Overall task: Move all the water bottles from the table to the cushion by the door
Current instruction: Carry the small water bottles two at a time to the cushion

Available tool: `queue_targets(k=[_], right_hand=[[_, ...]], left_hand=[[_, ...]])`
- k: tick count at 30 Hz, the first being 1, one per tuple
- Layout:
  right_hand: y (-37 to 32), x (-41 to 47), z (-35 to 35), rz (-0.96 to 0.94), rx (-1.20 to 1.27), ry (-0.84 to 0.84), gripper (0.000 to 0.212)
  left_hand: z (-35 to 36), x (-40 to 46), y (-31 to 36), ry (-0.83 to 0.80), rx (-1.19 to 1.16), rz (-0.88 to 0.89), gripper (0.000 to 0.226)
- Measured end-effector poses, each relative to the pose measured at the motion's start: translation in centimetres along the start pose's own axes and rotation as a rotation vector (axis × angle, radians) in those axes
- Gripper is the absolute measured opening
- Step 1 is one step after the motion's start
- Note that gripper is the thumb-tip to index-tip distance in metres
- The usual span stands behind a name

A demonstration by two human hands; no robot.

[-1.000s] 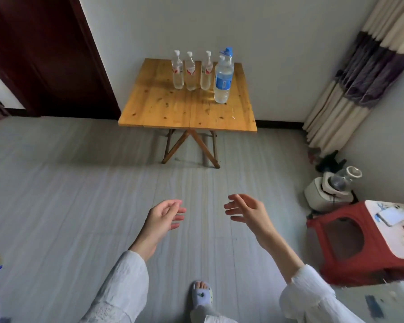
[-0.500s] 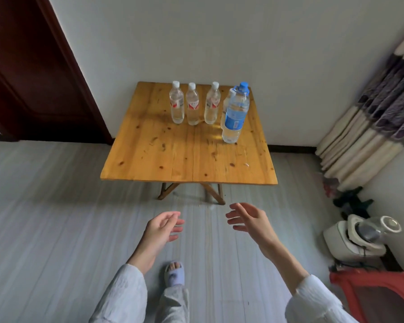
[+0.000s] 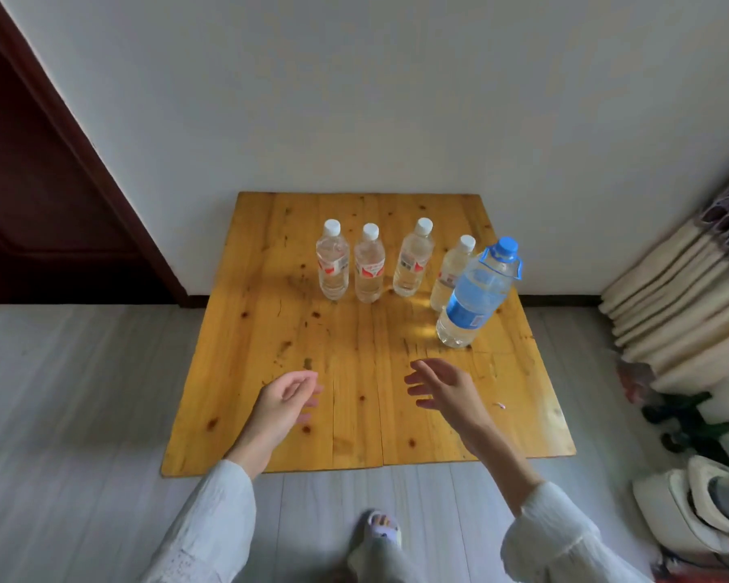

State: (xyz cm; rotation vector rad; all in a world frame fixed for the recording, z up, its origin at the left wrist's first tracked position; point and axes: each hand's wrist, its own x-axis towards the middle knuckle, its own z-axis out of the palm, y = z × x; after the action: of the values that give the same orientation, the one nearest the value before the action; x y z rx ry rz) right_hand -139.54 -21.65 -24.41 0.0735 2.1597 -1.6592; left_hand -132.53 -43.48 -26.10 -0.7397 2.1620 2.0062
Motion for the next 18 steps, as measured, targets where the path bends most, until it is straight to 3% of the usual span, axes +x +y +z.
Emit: queue_targets(k=[6, 11, 18], right_hand=[[-2.7, 11.7, 0.9, -0.027, -0.072, 0.007, 0.026], [-5.4, 20.8, 1.5, -0.098, -0.182, 0.0, 0.028], [-7.9, 30.4, 3.4, -0.206, -0.395, 0.061, 0.056]], left_hand=[[-0.3, 9.9, 2.4, 0.027, 0.053, -0.007, 0.015], [0.0, 18.6, 6.3, 0.115, 0.158, 0.031, 0.034], [1.9, 29.7, 9.9, 0.122, 0.301, 0.056, 0.06]])
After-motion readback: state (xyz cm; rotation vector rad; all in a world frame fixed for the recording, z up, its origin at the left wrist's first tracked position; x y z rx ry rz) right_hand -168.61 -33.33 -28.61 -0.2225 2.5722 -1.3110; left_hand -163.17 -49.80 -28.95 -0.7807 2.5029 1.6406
